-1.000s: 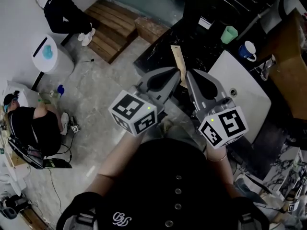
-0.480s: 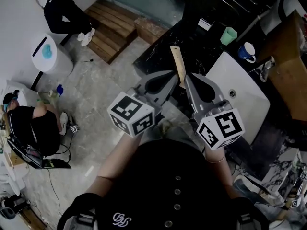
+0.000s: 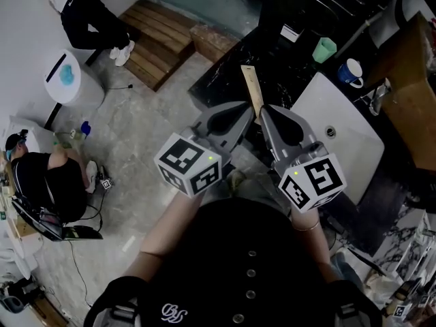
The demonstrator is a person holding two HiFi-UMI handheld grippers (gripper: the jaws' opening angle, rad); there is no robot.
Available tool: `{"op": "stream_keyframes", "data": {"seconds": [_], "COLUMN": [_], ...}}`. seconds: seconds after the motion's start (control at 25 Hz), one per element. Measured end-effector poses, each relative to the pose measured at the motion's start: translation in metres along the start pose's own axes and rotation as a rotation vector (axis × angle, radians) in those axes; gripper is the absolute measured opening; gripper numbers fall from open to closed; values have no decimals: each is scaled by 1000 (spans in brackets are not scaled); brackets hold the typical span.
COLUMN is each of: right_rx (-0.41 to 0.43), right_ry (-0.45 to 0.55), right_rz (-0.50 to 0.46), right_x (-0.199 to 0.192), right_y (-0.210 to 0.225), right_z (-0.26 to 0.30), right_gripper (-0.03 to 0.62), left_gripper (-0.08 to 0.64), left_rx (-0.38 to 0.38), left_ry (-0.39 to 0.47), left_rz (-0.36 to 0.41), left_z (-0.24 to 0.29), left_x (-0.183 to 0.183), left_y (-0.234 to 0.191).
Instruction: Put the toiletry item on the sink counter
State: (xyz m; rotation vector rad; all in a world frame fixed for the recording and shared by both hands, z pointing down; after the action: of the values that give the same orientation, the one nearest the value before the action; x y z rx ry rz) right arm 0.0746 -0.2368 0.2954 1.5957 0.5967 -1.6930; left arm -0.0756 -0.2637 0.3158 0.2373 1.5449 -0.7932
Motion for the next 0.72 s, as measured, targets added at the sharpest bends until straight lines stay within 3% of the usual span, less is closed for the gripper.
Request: {"op": "stream_keyframes", "data": {"seconds": [0.72], "right_rx": [-4], "right_ry": [-46], "right_rz": [-44], "right_x": [-7], "right_y": [0], "right_z": [2], "right_gripper": [5], "left_gripper": [17], "left_rx": [16], "left_ry": [0], "left_rz": [3], "left_z": [1], "left_x": [-3], "left_y": [2]}}
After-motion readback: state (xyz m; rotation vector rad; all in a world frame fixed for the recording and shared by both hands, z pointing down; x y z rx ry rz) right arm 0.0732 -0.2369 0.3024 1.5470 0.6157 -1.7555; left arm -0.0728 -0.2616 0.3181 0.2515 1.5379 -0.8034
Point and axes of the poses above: the fingertips, and each gripper's own axes: z forward along the fingers, y to its right, x out of its top, the point moved 9 cm from there along -z, backward along the fingers, and after that the axes turned 1 degree about -y, right-handed, at the moved point
